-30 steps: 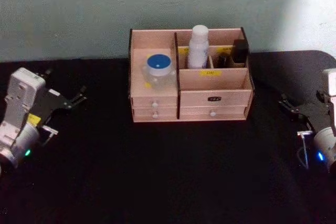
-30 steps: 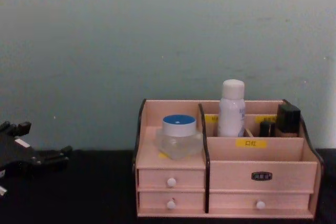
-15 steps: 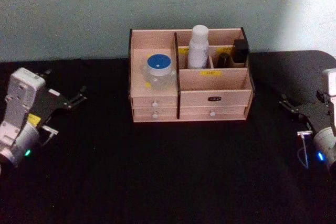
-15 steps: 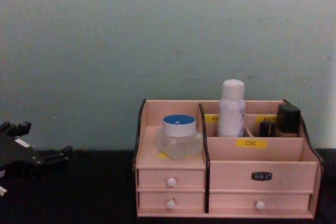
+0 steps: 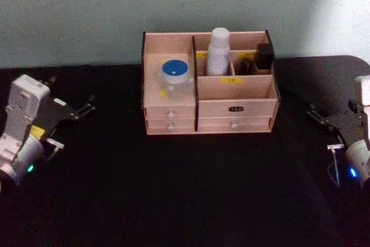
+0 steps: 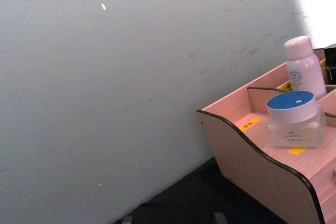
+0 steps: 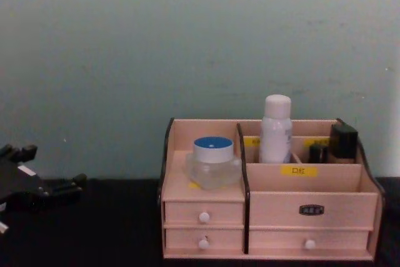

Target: Pick up the facial cleanser and watermelon frost from the table and place them into the tiered storage box.

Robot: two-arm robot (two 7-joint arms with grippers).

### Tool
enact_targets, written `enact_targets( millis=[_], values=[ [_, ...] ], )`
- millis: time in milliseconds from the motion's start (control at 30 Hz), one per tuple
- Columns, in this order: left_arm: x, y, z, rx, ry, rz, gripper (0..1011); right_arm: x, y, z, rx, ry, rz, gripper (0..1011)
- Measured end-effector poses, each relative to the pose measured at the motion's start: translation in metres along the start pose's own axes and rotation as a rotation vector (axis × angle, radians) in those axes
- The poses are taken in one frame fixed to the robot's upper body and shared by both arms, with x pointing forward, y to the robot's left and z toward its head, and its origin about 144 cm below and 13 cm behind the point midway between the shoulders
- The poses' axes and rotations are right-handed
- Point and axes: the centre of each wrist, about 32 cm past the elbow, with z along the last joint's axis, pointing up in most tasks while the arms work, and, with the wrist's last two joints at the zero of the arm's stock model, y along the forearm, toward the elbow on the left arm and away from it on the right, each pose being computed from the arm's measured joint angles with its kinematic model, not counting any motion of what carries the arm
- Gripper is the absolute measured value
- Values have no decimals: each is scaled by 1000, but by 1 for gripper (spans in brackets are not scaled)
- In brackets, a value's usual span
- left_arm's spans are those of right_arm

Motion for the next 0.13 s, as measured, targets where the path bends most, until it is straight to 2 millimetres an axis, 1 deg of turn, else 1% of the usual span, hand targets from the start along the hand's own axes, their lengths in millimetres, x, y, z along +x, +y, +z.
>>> enact_targets(
  millis=[133],
  values=[
    [0, 0, 0, 0, 0, 0, 1002, 0, 0, 0, 0, 0, 0, 1000]
  ],
)
